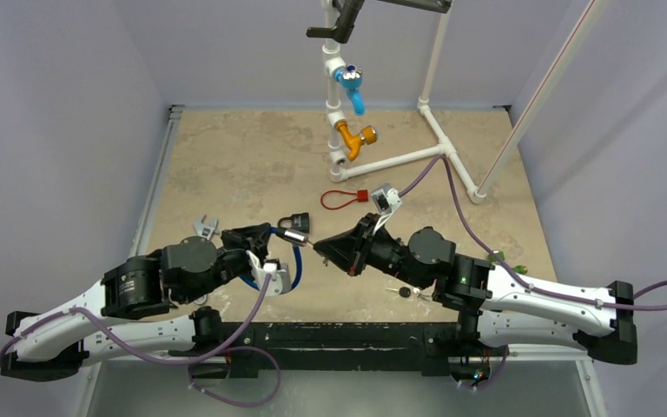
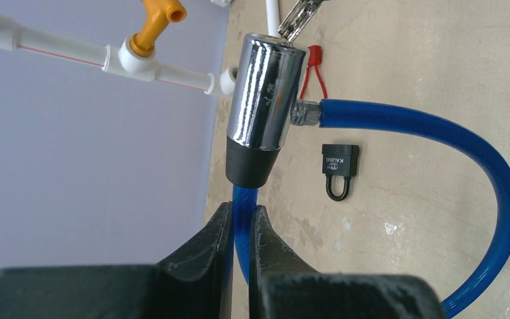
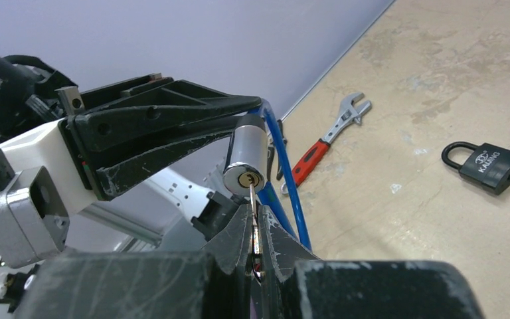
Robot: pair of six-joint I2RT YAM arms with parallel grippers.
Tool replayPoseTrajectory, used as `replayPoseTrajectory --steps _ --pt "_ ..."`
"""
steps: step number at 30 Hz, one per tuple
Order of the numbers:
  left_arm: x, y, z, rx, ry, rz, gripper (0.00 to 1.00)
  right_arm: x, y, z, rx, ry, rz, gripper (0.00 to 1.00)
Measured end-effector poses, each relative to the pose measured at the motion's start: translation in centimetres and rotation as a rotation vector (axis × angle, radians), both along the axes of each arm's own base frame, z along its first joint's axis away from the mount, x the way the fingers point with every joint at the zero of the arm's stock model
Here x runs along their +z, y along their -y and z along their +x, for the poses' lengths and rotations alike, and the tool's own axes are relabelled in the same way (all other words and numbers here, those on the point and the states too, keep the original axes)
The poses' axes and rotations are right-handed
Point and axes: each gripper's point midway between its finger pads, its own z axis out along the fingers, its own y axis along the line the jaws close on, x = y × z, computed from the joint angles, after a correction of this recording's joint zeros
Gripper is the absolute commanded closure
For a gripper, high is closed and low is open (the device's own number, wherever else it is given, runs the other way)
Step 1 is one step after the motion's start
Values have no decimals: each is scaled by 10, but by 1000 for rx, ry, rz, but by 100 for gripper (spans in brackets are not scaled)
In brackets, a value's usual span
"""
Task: Unlock with the key
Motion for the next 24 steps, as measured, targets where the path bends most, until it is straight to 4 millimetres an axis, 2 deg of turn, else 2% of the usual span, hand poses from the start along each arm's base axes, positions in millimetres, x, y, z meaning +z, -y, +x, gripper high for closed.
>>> replayPoseTrajectory --steps 12,24 --pt "1 7 -7 -95 39 33 100 1 1 -16 91 1 -78 100" --pt "-7 7 -2 -80 69 88 100 -18 1 -10 49 -56 -172 100"
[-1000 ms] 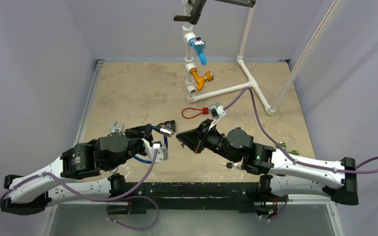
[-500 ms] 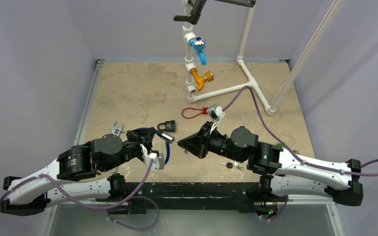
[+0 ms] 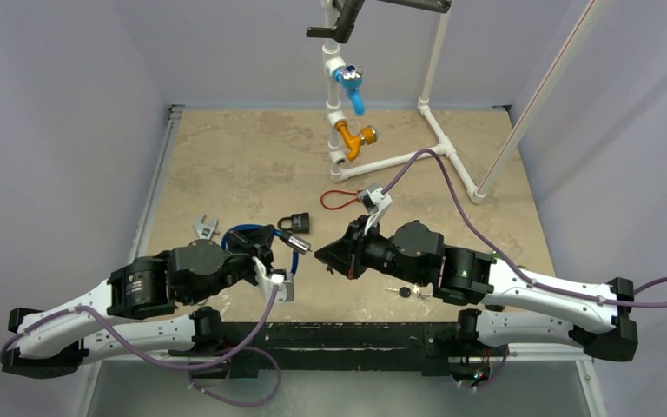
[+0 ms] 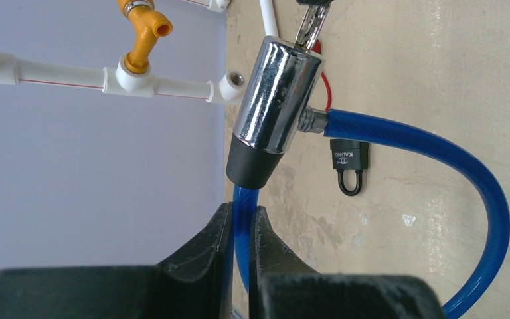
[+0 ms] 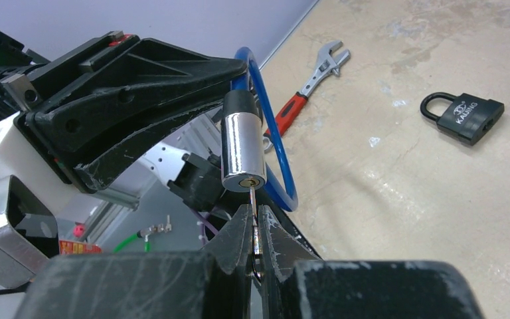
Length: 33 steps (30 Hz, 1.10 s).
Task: Unlock with the key
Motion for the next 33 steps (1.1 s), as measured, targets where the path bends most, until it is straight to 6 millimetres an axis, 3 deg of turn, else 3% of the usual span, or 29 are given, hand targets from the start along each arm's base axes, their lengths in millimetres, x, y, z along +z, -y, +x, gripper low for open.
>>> replayPoseTrajectory --steps 18,33 --pt "2 -3 0 8 12 -7 100 1 -6 -1 3 -18 28 100" --pt "3 -5 2 27 20 10 100 -14 -14 4 -4 -15 -20 100"
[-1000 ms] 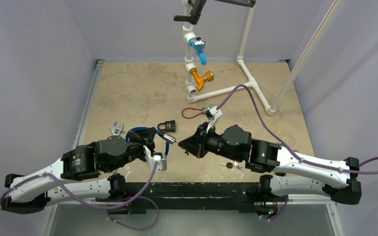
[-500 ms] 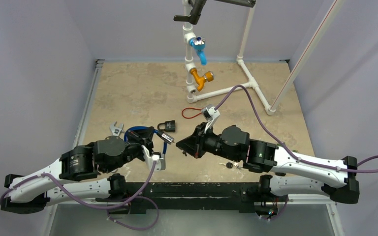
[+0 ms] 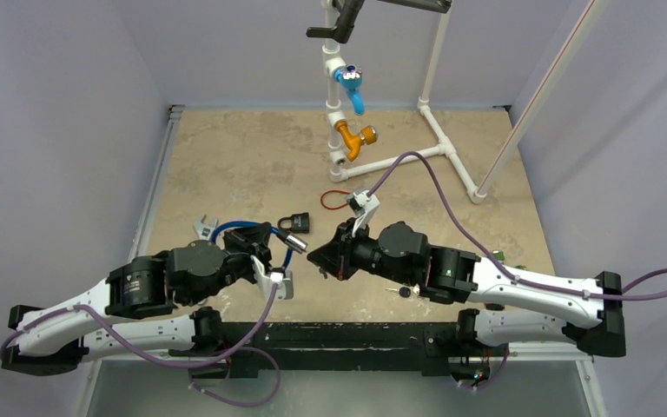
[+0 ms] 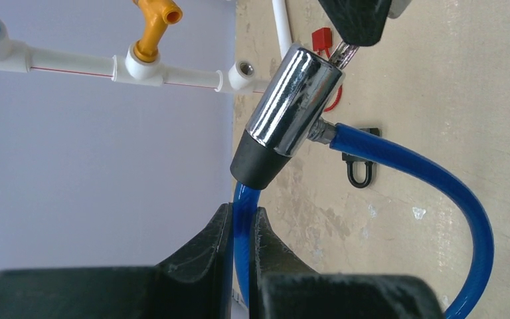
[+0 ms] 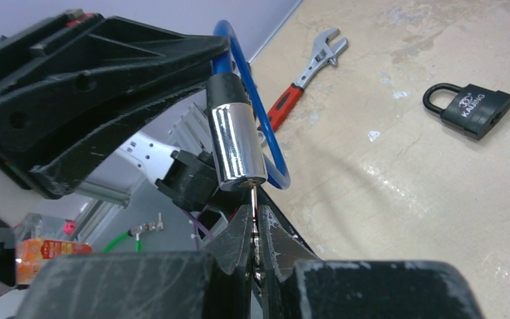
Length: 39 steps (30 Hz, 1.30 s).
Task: Unlock with the key
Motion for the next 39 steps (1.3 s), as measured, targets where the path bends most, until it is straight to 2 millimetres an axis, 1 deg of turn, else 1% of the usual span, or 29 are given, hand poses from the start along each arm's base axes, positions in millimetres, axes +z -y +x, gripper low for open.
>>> replayPoseTrajectory --steps 3,5,8,10,14,18,19,21,22,24,27,28,29,31,33,34,36,37,39 --pt "1 2 -1 -9 2 -2 100 -9 -3 2 2 -2 -27 100" --pt "3 10 -8 -58 -9 -20 100 -11 -5 4 -3 -1 -30 100" --pt "6 32 -26 -187 -37 -58 100 -4 -7 12 -21 10 -2 100" --pt "6 38 -32 -225 -47 -67 100 3 -5 15 -30 18 21 100" --pt "7 38 -33 -234 -40 -66 100 17 7 13 -36 29 50 100" --pt "4 34 -33 -233 -33 -66 100 36 35 7 -55 48 92 100" --pt "-1 33 -33 -232 -34 -57 100 38 42 6 -63 51 98 100" --pt "-19 31 -32 -226 -42 -20 100 37 51 4 -67 48 97 100" --pt "-33 31 -32 -222 -51 9 100 33 54 3 -68 44 89 100" --pt "-64 28 -29 -206 -81 84 100 23 57 1 -67 34 69 100" --pt "-99 22 -19 -147 -145 167 98 1 59 0 -64 7 9 100" --pt "-106 19 -14 -121 -169 177 96 -3 59 -1 -61 2 -6 100" --pt "-114 16 -7 -84 -194 187 87 -9 59 -1 -59 -5 -24 100" --pt "-125 13 5 -22 -243 198 64 -16 58 -3 -47 -16 -49 100" --pt "-130 15 12 2 -276 187 42 -21 57 -5 -34 -21 -67 100" --pt "-131 18 13 4 -294 168 33 -23 56 -6 -23 -23 -76 100" --pt "-128 23 11 -9 -333 125 25 -28 53 -9 -3 -27 -98 100" --pt "-124 27 8 -24 -355 98 21 -31 51 -11 15 -29 -112 100" --pt "-103 35 1 -67 -383 19 19 -35 46 -14 51 -28 -135 100"
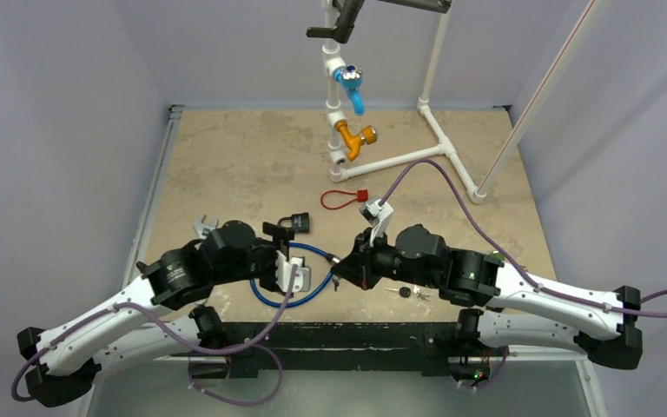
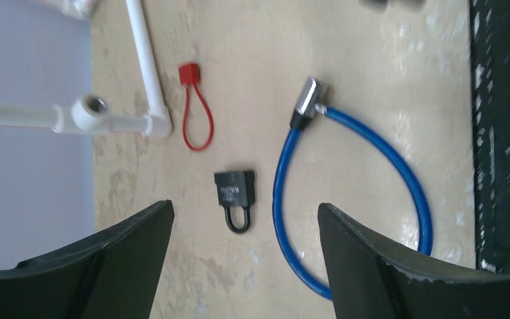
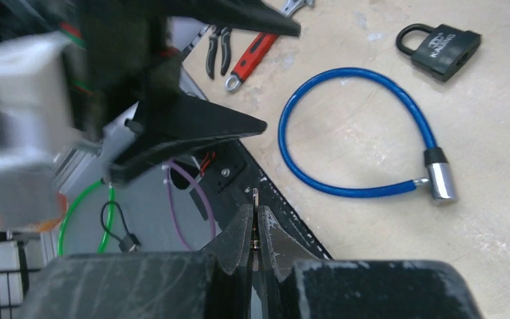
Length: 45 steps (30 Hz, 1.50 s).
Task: Unlock with the key
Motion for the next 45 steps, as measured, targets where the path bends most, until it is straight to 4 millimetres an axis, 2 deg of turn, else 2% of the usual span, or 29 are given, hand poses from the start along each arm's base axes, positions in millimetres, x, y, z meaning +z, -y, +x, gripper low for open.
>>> replayPoseTrajectory --steps 5,7,9,17,24,27,33,38,39,42,45 --pt "79 17 -26 -100 -32 -248 18 6 -13 -12 110 14 -15 100" --pt "103 20 -38 -146 -48 -321 19 12 -18 -16 150 24 -9 100" --pt "114 24 -50 -193 -79 -366 20 19 -26 -21 203 31 0 100" --pt "99 27 -80 -309 -210 -346 20 33 -50 -34 334 42 38 100" --pt "86 24 -96 -274 -365 -367 21 59 -59 -32 357 110 95 100" --pt "87 27 -99 -250 -426 -393 26 67 -60 -32 366 139 111 100" --pt "95 38 -99 -210 -525 -452 48 86 -66 -28 375 199 141 100" --pt "101 43 -99 -181 -577 -490 60 90 -71 -29 397 219 133 100" --pt "102 43 -99 -177 -582 -494 66 91 -72 -30 405 223 133 100" --pt "103 41 -98 -161 -590 -506 100 92 -73 -34 434 221 125 100" --pt "102 39 -101 -140 -620 -508 100 92 -72 -38 458 243 109 100"
